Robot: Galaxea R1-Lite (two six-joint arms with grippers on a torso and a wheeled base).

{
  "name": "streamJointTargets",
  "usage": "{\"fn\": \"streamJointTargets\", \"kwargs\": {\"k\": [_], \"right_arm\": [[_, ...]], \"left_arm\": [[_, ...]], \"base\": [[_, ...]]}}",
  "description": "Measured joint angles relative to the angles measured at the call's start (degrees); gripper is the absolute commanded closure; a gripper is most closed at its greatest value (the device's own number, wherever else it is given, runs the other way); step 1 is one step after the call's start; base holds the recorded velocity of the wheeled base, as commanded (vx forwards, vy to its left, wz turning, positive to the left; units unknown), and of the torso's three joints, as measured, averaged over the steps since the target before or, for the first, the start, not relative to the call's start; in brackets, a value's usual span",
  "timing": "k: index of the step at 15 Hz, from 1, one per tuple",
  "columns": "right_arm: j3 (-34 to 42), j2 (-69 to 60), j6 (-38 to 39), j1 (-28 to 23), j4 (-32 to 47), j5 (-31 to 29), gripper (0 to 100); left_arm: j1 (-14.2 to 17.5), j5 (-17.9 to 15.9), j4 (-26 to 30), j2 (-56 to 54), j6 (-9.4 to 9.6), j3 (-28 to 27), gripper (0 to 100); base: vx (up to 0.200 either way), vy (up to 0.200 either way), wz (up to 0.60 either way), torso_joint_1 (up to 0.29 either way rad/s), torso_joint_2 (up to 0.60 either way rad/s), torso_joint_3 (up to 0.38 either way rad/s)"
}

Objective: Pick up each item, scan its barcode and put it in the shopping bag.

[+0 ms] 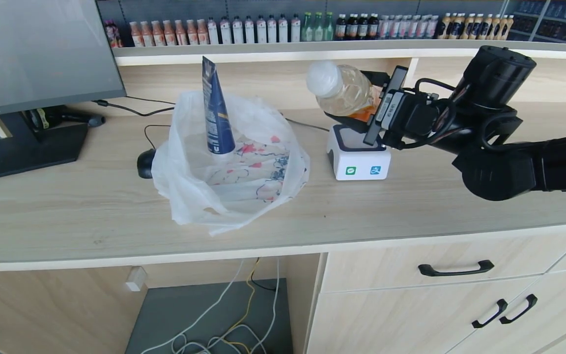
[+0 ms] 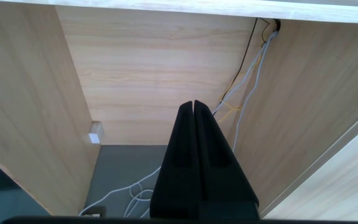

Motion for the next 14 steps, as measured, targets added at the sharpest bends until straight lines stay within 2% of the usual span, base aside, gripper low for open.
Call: {"fn": "streamJointTargets", "kwargs": {"k": [14], "right_arm": [[-0.9,2.0,0.2,0.6,-0.1,-0.5,100]], "left_arm": [[0.0,0.0,0.0,0.0,0.00,0.0,100]], "base": [[0.000,0.000,0.00,0.000,0.00,0.000]]}}
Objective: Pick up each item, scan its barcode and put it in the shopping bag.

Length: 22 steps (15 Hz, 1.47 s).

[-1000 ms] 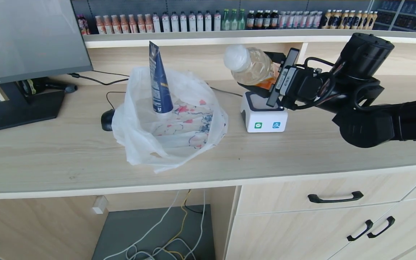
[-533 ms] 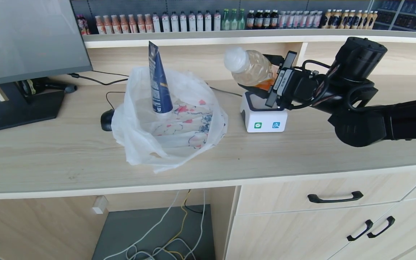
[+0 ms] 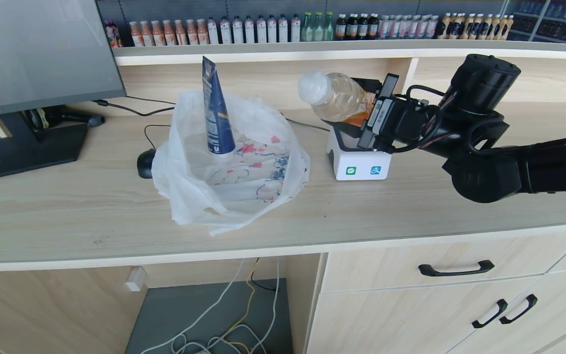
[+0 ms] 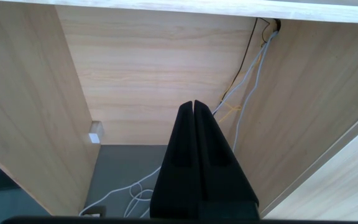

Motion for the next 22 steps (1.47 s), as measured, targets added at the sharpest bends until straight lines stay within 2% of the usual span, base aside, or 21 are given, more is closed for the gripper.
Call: {"fn": "streamJointTargets", "kwargs": {"k": [11,17,20,22], "right_arm": [[0.0,-0.2,0.0,1.3,0.1,-0.7,100],[0.4,-2.6,2.5,2.4,-0.1,-2.5,100],[2.5,-6.3,6.5,2.5,-0.3,-3.1,100],[4.0,-9.1,12.2,3.1,-0.6,-3.5,100]], "left_arm": [[0.0,0.0,0.0,0.0,0.00,0.0,100],[0.0,0.0,0.0,0.0,0.00,0.0,100],[0.0,0.0,0.0,0.0,0.00,0.0,100],[0.0,0.0,0.0,0.0,0.00,0.0,100]], "base": [[0.000,0.000,0.00,0.000,0.00,0.000],[0.000,0.000,0.00,0.000,0.00,0.000],[0.000,0.000,0.00,0.000,0.00,0.000],[0.000,0.000,0.00,0.000,0.00,0.000]]}}
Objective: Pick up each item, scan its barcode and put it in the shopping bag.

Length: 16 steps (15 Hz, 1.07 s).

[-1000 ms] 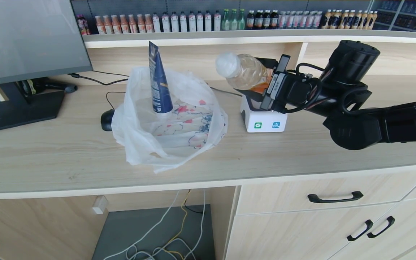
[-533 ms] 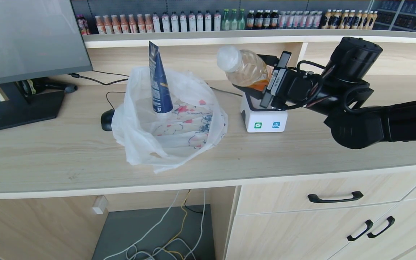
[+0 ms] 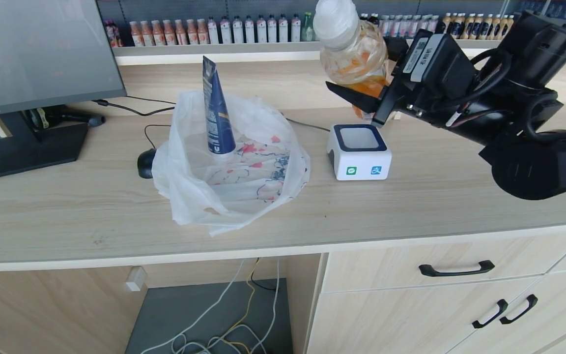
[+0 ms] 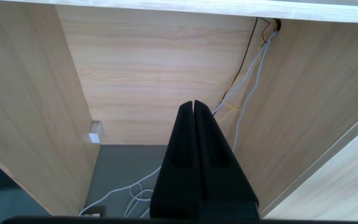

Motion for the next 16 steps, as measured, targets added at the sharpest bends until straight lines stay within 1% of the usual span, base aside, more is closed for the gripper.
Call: {"fn": "streamJointTargets", "kwargs": {"k": [2,4,6,8,12,13,14,15,16], "right_arm": [[3.0,-2.8,7.5,0.4,-3.6,-3.2,100],[7.9,-5.2,17.4,0.6,-11.2,-7.9,100],[11.8,-7.3,23.9,0.6,-15.5,-11.4,100],[16.0,-10.3,28.7,0.5,-16.1,-16.6,100],[26.5,-18.1,42.7,0.4,-16.2,-33.1,100],[28.1,-19.6,45.3,0.2,-16.3,-36.1,100],[29.4,-20.7,46.6,0.2,-16.8,-37.1,100],[30.5,-21.4,47.2,0.2,-19.0,-37.4,100],[31.6,-21.4,47.6,0.2,-22.9,-37.6,100]], "left_arm": [[0.0,0.0,0.0,0.0,0.00,0.0,100],[0.0,0.0,0.0,0.0,0.00,0.0,100],[0.0,0.0,0.0,0.0,0.00,0.0,100],[0.0,0.0,0.0,0.0,0.00,0.0,100],[0.0,0.0,0.0,0.0,0.02,0.0,100],[0.0,0.0,0.0,0.0,0.02,0.0,100],[0.0,0.0,0.0,0.0,0.02,0.0,100],[0.0,0.0,0.0,0.0,0.00,0.0,100],[0.0,0.0,0.0,0.0,0.00,0.0,100]], "base": [[0.000,0.000,0.00,0.000,0.00,0.000],[0.000,0.000,0.00,0.000,0.00,0.000],[0.000,0.000,0.00,0.000,0.00,0.000],[0.000,0.000,0.00,0.000,0.00,0.000],[0.000,0.000,0.00,0.000,0.00,0.000],[0.000,0.000,0.00,0.000,0.00,0.000],[0.000,0.000,0.00,0.000,0.00,0.000],[0.000,0.000,0.00,0.000,0.00,0.000],[0.000,0.000,0.00,0.000,0.00,0.000]]}}
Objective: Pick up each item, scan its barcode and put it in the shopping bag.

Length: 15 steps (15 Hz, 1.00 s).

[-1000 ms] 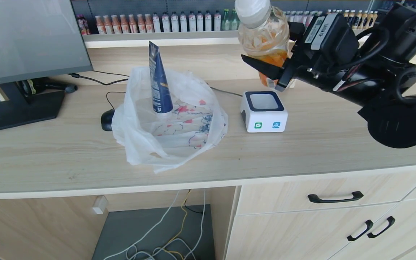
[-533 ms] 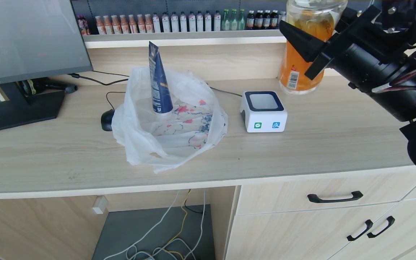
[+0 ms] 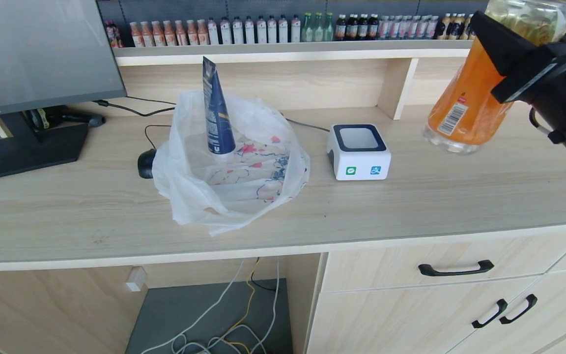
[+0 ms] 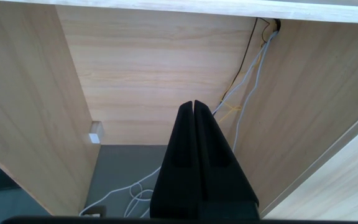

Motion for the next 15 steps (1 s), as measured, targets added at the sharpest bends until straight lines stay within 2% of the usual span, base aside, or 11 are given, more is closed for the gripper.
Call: {"fn": "streamJointTargets", "kwargs": {"k": [3,8,14,15], "right_arm": [[2.7,2.6,0.8,-0.2,-11.7,-0.3,100],[3.2,5.3,1.0,-3.9,-12.6,-1.4,100],[1.4,6.8,1.0,-4.4,-12.8,-1.3,100],[1.5,6.8,1.0,-4.4,-12.8,-1.2,100]], "left_arm": [[0.0,0.0,0.0,0.0,0.02,0.0,100],[0.0,0.0,0.0,0.0,0.00,0.0,100],[0.0,0.0,0.0,0.0,0.00,0.0,100],[0.0,0.0,0.0,0.0,-0.02,0.0,100]], "base": [[0.000,0.000,0.00,0.000,0.00,0.000],[0.000,0.000,0.00,0.000,0.00,0.000],[0.000,0.000,0.00,0.000,0.00,0.000],[0.000,0.200,0.00,-0.002,0.00,-0.002]]}}
